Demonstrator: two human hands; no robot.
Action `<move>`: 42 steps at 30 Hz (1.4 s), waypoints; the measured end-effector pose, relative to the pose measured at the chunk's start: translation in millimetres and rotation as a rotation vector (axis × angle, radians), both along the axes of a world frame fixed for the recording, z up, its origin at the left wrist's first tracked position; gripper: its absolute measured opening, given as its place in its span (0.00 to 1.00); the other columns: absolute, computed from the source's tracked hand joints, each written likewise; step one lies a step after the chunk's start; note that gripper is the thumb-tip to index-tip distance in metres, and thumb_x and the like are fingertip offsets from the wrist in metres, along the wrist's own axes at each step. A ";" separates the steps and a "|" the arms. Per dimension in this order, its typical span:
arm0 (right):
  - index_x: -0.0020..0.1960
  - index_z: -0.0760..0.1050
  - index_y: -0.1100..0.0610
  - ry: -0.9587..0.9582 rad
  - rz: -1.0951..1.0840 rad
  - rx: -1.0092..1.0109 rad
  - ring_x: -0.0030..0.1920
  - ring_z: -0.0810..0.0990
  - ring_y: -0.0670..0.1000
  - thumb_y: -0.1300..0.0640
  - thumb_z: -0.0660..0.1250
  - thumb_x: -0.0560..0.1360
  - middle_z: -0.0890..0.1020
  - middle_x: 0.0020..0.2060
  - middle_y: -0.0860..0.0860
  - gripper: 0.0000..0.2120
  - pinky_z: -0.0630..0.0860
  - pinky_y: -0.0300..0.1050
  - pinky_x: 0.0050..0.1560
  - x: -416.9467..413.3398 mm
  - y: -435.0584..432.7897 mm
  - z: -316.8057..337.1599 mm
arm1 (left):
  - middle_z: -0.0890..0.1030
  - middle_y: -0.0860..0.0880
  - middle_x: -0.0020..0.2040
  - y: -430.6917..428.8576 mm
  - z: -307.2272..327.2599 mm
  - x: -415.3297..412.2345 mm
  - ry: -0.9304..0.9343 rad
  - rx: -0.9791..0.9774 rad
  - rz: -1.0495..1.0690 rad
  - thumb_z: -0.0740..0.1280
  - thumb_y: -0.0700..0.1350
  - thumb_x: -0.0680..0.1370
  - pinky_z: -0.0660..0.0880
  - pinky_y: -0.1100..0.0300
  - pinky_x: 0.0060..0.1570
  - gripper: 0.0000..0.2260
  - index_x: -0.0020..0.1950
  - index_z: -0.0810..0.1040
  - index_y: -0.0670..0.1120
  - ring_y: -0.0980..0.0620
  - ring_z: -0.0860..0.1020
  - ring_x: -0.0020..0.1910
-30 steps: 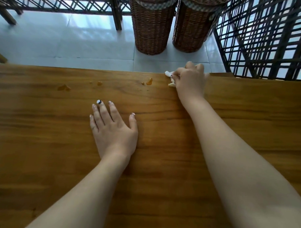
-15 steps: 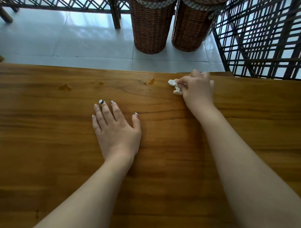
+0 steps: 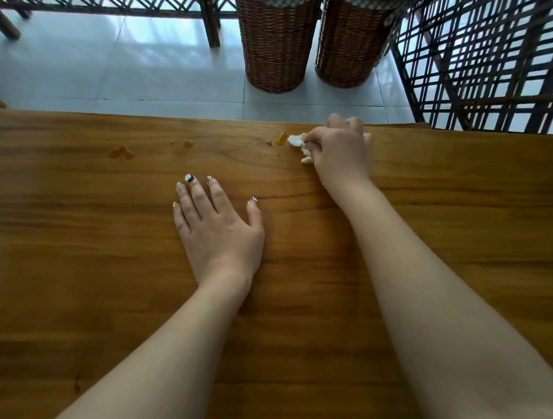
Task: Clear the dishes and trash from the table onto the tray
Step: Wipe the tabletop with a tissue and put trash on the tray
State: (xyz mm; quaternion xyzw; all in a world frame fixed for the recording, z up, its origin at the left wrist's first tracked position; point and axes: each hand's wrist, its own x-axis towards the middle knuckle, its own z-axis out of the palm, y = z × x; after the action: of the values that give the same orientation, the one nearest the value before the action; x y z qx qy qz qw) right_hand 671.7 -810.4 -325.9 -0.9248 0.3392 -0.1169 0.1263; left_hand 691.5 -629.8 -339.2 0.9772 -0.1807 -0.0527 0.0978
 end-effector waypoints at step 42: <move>0.52 0.82 0.54 -0.080 0.177 -0.080 0.59 0.70 0.56 0.58 0.63 0.79 0.79 0.50 0.52 0.09 0.61 0.47 0.52 35.1 29.7 -7.8 | 0.46 0.41 0.79 0.1 -1.1 -0.1 0.004 0.007 0.005 0.47 0.60 0.80 0.39 0.50 0.74 0.32 0.78 0.47 0.43 0.44 0.41 0.77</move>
State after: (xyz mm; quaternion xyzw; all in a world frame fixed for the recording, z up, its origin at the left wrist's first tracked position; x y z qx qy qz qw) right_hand 706.8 -780.6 -333.7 -0.9501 0.2461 -0.1555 0.1122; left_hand 691.4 -629.8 -340.3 0.9779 -0.1781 -0.0549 0.0951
